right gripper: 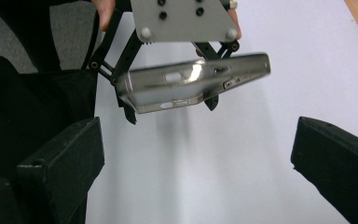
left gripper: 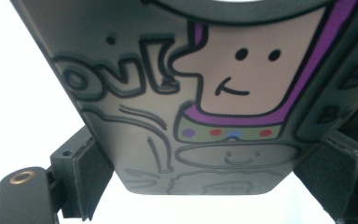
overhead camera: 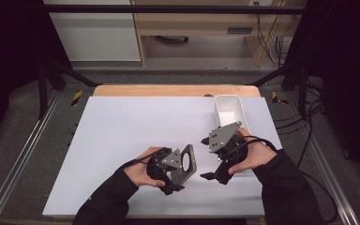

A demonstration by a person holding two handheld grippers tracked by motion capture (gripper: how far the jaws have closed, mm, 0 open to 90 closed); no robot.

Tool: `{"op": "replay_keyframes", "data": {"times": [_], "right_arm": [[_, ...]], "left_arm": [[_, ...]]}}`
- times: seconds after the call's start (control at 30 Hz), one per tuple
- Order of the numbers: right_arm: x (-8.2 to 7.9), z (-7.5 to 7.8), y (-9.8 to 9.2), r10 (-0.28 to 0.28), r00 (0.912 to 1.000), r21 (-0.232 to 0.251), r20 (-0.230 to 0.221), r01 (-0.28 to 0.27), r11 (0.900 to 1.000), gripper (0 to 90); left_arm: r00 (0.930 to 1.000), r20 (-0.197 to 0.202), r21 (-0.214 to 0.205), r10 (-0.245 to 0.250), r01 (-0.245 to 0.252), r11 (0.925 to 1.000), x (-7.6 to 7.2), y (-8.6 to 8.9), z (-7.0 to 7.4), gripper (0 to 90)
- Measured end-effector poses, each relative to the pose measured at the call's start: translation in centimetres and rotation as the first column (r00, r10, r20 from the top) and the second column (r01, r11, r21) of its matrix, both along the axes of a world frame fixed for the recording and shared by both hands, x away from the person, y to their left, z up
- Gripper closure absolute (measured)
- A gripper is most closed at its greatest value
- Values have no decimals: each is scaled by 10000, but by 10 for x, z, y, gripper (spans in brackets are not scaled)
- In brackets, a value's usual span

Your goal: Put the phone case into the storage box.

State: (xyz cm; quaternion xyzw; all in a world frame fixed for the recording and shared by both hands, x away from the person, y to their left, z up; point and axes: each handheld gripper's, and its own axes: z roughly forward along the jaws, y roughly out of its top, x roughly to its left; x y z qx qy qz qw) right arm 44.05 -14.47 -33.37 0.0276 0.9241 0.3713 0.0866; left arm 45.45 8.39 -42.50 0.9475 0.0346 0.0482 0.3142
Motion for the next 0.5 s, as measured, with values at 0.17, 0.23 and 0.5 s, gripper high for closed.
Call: {"op": "replay_keyframes", "data": {"times": [0.17,0.23,0.5], "right_arm": [[0,-9,-7,-229,9997,444,-84,232,9987,25],[0,-12,-9,-308,9995,578,-110,314,9978,20],[-1,-22,-12,-519,9982,1100,-301,550,9924,14]], "left_arm": [[10000,63,-419,19,-16,9991,-2,4,-2,117],[10000,-36,-667,38,-40,9978,-2,5,-3,117],[9997,-189,-1561,160,-187,9876,-4,14,-8,117]]}}
